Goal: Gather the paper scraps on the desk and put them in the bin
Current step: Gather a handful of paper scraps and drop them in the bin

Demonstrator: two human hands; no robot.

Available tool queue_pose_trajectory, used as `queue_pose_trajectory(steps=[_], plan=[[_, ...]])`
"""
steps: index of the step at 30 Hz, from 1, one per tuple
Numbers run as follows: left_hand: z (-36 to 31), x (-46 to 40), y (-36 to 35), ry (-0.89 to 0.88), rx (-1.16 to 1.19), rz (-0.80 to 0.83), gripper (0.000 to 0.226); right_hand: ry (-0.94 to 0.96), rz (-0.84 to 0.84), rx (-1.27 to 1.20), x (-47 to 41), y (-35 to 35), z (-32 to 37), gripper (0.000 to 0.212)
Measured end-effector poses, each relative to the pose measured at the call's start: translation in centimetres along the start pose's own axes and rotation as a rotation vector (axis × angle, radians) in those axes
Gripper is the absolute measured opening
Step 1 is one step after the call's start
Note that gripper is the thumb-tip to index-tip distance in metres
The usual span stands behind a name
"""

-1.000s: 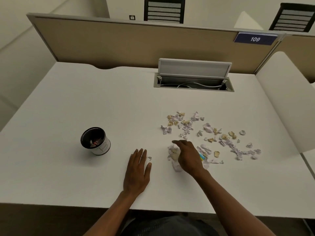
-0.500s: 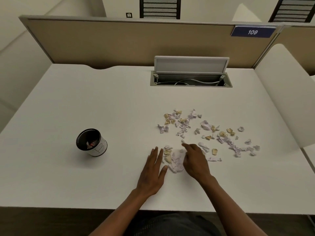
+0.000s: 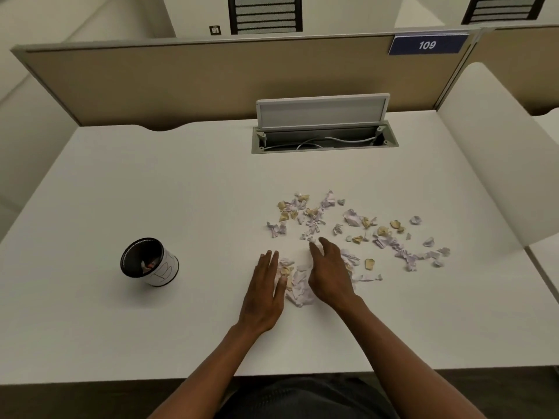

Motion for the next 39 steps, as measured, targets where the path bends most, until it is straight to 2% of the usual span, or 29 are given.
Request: queue_pose_trajectory(steps=[2,5,8,11,14,18,21,25,29,33,36,39], plan=[[0.6,0.2,0.4,0.041,0.009,0.0,0.059,0.05,0.053,0.061,-0.7,-0.7,0.3,0.074],[1.1,0.8,0.7,0.065,0.04,-0.002,0.063,0.162,0.111,0.144,-0.1,-1.9,0.9,0.067],[1.5,1.5,1.2,0.073,0.06,-0.031,0.059,0.262,0.153,0.114,1.8,-2.6,1.6,0.061],[1.9,2.1,1.2,0.102,0.067,-0.045,0.057,0.204,0.109,0.007,0.6,-1.0,1.6,0.067],[1.8,2.3,1.0,0.108,0.061,-0.044,0.057,0.206,0.061,0.081,-2.4,0.5,2.4,0.071],[1.6,2.2,0.8,0.122,0.054,-0.052,0.058,0.234,0.134,0.187,-4.1,0.1,2.9,0.065],[1.5,2.2,0.9,0.127,0.06,-0.062,0.057,0.332,0.169,0.214,-2.2,-1.2,3.7,0.054],[1.8,2.4,0.7,0.161,0.065,-0.034,0.057,0.396,0.238,0.135,1.0,-2.1,3.2,0.051],[1.2,2.2,0.4,0.157,0.041,-0.007,0.065,0.294,0.161,0.036,0.7,0.0,2.0,0.053],[0.2,1.5,0.9,0.124,0.01,0.002,0.089,0.375,0.244,0.068,1.5,-0.5,2.7,0.053],[0.2,0.9,1.3,0.118,-0.06,0.078,0.112,0.327,0.22,-0.004,1.3,0.3,1.7,0.068],[0.9,0.0,1.6,0.162,-0.143,0.154,0.123,0.303,0.31,0.13,1.5,-0.9,0.8,0.109]])
Point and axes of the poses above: each hand's wrist, its own x-axis away from the middle knuckle, its own y-axis out of the back of the hand, z = x × y, the point moved 10 cm from there along -x, towards the middle knuckle, and after that the axes turned 5 degrees about -y, right-handed, at the moved point
